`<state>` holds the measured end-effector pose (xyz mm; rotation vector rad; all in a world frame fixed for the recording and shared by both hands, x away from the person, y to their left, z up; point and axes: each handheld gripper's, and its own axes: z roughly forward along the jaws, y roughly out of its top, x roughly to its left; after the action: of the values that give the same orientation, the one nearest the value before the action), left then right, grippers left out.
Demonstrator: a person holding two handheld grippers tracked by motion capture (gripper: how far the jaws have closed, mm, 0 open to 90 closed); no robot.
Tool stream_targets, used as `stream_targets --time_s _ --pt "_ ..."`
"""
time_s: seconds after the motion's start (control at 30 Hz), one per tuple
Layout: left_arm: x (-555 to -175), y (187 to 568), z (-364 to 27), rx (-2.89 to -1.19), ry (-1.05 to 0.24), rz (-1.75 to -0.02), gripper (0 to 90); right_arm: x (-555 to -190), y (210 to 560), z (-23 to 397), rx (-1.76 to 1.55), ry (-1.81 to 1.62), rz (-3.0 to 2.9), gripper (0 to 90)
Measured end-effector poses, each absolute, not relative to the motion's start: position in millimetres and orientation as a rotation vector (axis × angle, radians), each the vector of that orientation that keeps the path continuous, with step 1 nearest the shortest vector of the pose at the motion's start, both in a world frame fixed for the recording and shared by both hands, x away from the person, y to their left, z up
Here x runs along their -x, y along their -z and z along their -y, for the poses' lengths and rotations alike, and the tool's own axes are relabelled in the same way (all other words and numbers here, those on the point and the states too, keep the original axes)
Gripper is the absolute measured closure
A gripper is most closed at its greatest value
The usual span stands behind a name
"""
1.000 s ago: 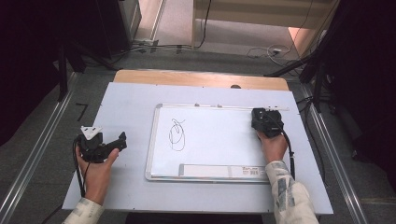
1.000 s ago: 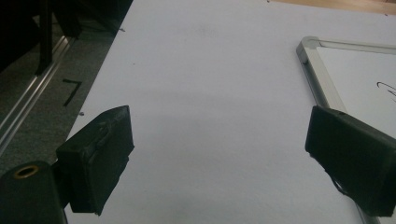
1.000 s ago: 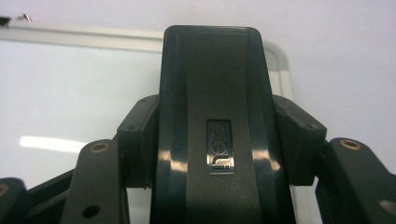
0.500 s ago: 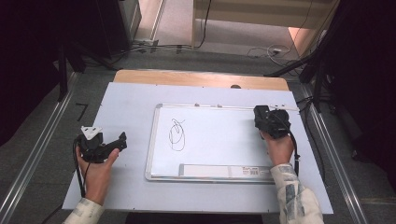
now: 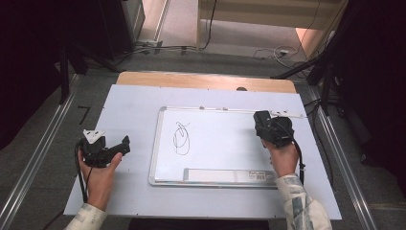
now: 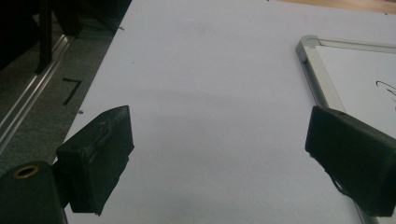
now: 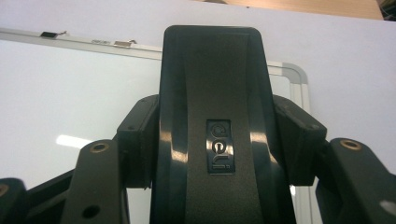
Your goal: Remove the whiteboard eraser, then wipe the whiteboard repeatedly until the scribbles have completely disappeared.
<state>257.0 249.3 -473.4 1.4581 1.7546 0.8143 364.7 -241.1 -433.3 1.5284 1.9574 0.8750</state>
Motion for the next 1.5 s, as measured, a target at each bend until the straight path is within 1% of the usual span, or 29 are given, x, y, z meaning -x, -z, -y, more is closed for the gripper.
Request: stream_targets --time_s 0.4,0.87,1.5 --pt "-253.8 474.6 -252.2 -1.451 -0.814 -1.767 8.0 -362.4 434.7 218.8 -1.465 -0.886 -2.025 37.6" --pt "-254.8 475.0 -250.4 -1.462 -0.817 -1.768 8.0 -360.0 435.2 205.3 -1.43 -0.9 -2.058 37.6" --pt "-254.2 474.6 -250.9 -1.457 -0.813 -1.764 8.0 -356.4 437.9 155.4 -1.349 -0.94 -2.144 37.6"
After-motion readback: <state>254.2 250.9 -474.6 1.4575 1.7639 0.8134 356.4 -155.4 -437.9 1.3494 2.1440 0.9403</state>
